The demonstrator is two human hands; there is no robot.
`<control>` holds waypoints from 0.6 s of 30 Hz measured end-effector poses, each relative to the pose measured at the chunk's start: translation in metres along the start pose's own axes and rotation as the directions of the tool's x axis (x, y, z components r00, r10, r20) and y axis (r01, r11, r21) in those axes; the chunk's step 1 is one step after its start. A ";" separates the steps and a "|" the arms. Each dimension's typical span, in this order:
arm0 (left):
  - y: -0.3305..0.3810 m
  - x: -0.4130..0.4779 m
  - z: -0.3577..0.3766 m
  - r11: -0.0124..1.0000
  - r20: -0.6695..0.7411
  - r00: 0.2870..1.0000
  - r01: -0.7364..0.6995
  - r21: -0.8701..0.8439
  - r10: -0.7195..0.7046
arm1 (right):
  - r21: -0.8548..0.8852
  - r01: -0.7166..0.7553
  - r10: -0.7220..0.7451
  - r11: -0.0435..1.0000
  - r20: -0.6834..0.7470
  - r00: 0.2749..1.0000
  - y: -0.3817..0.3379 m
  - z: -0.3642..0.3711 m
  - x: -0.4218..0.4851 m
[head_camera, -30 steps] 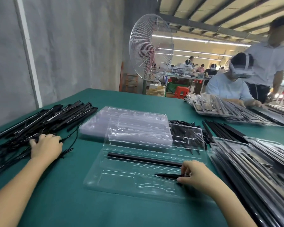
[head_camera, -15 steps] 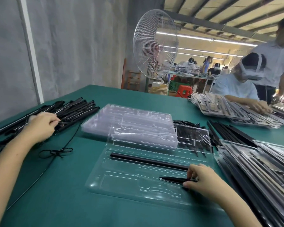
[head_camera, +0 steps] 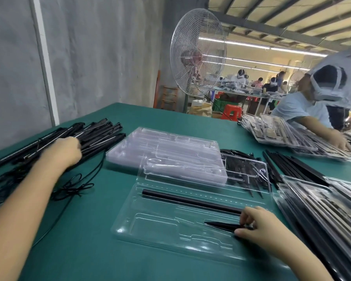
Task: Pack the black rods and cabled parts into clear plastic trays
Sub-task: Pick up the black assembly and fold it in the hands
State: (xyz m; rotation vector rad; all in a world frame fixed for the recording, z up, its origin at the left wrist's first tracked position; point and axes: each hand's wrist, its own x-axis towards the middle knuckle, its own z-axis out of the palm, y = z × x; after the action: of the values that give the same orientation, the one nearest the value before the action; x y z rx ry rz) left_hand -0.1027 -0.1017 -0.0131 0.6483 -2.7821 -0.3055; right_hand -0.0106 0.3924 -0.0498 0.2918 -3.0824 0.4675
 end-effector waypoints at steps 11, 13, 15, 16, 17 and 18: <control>0.015 -0.004 0.060 1.000 -0.140 0.990 0.005 0.008 -0.004 | -0.006 0.006 -0.006 1.000 0.013 1.000 0.002 0.003 -0.001; 0.013 -0.001 0.058 0.999 -0.136 0.990 0.036 0.007 -0.035 | -0.017 0.005 -0.004 1.000 0.014 1.000 0.002 0.004 -0.001; 0.014 0.002 0.057 0.994 -0.080 0.996 0.036 0.100 -0.028 | -0.024 0.010 -0.010 1.000 0.012 1.000 0.002 0.005 -0.001; 0.015 0.003 0.056 0.991 -0.058 0.998 0.033 0.134 -0.025 | -0.025 0.013 -0.012 1.000 0.009 1.000 0.002 0.005 -0.001; 0.017 0.003 0.056 0.987 -0.044 0.999 0.032 0.159 -0.025 | -0.024 0.013 -0.013 1.000 0.008 1.000 0.002 0.005 -0.001; 0.020 0.004 0.057 0.983 -0.039 0.999 0.030 0.178 -0.024 | -0.022 0.014 -0.013 1.000 0.008 1.000 0.002 0.005 -0.001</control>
State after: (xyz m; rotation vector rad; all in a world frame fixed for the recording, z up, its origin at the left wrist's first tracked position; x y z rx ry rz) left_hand -0.1315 -0.0779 -0.0602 0.7254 -2.7887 -0.0477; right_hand -0.0102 0.3931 -0.0549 0.3144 -3.0886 0.4333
